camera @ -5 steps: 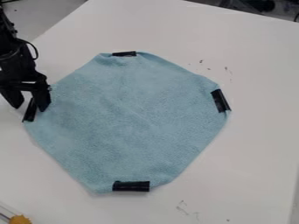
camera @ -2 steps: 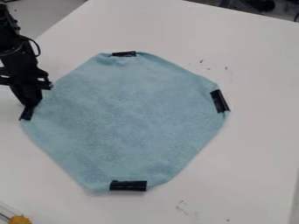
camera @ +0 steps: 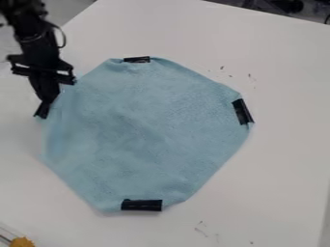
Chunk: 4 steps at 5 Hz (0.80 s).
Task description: Fold the blue cloth from left to right
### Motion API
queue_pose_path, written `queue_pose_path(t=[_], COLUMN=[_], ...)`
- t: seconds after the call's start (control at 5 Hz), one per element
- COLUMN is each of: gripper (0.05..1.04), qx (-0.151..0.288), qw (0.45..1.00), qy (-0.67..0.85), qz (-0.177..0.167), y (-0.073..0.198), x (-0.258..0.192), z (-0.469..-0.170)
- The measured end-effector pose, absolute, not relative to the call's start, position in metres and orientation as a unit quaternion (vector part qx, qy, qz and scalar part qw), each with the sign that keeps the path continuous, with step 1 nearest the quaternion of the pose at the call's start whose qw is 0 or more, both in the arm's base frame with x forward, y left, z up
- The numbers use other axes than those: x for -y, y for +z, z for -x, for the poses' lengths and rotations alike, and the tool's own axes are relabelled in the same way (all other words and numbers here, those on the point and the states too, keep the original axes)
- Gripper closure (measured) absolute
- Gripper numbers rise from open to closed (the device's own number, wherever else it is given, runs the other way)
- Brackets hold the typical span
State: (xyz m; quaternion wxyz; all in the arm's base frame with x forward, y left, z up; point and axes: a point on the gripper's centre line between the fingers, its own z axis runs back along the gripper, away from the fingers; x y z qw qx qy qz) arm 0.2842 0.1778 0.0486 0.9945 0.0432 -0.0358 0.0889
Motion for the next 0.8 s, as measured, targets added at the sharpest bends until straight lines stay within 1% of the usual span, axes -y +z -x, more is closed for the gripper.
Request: queue_pose_path(t=[0.2, 0.4, 0.6, 0.8], gripper=[1.025, 1.025, 1.026, 1.004], qx=[0.036, 0.042, 0.027, 0.022], qw=[0.996, 0.997, 0.998, 0.999], qy=[0.066, 0.05, 0.041, 0.037], qz=[-0.052, -0.051, -0.034, -0.017], y=[0.053, 0.057, 0.041, 0.029], x=[-0.14, -0.107, -0.082, -0.065], z=[-0.304, -0.328, -0.341, -0.353])
